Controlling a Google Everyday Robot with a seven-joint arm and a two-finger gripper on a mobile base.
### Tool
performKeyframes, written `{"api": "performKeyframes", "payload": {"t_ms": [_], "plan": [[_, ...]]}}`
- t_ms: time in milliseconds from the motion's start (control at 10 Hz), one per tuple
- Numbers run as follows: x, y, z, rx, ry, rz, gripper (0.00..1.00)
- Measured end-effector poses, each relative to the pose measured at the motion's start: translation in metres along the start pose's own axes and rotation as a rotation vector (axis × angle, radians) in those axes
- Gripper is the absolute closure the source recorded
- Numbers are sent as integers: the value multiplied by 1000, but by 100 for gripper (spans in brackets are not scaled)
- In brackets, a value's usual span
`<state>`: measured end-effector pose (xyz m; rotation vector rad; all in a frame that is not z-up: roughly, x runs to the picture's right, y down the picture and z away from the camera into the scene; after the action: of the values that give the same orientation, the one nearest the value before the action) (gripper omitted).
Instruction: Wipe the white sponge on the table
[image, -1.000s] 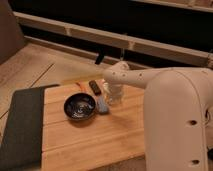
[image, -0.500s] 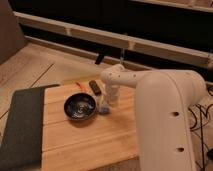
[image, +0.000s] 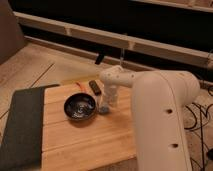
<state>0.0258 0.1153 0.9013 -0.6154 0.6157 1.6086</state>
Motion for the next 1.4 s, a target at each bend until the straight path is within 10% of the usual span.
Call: {"api": "performKeyframes", "payload": {"t_ms": [800, 1400], "plan": [[6, 11, 6, -16, 15, -45, 97], [20, 10, 4, -24, 32, -27, 100]]}}
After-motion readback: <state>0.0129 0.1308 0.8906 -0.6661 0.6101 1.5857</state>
